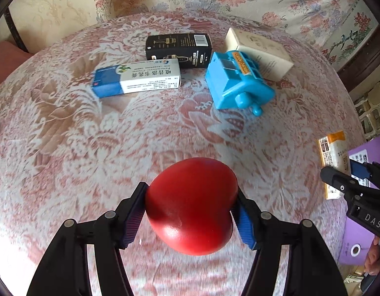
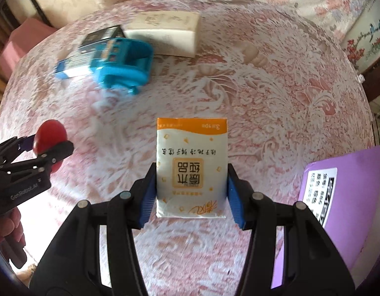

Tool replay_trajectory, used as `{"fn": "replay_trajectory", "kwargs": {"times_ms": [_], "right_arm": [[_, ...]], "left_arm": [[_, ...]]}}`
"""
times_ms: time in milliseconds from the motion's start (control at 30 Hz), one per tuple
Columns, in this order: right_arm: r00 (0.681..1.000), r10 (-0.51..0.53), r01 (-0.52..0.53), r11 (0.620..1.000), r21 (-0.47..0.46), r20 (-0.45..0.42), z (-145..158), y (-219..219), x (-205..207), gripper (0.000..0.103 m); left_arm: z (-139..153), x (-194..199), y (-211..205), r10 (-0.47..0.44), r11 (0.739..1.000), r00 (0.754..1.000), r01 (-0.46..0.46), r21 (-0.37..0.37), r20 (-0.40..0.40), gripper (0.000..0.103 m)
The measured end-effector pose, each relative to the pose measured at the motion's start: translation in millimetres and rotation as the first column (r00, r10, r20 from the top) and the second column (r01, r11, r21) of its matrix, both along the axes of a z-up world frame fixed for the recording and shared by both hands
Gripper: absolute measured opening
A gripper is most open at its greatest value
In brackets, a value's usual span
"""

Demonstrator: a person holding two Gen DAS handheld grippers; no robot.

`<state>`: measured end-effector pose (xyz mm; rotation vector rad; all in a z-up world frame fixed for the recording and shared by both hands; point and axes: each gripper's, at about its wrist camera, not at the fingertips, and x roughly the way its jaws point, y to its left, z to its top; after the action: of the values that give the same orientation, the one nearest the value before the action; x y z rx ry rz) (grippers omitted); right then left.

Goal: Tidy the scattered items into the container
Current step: 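Lift the white-and-orange packet with the right tool while the left tool grasps the red heart, then carry the red heart and white-and-orange packet over the lilac box with both tools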

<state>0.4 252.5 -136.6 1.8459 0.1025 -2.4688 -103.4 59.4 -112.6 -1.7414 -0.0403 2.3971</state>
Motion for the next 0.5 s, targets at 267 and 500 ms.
{"fn": "replay_trajectory", "kwargs": {"times_ms": [267, 500], "right_arm": [[0.991, 0.126, -0.127, 0.991, -0.032, -0.043, 129, -43, -14, 0.055], [0.967, 0.239, -0.243, 0.97, -0.032, -0.085, 131, -45, -10, 0.055]], "left_arm": [[13, 34, -36, -0.003, 1.0, 0.999, 0.003, -0.004, -0.049, 0.065], [52, 74, -9, -0.026, 0.999, 0.996, 0.023, -0.043, -0.081, 0.065]]}}
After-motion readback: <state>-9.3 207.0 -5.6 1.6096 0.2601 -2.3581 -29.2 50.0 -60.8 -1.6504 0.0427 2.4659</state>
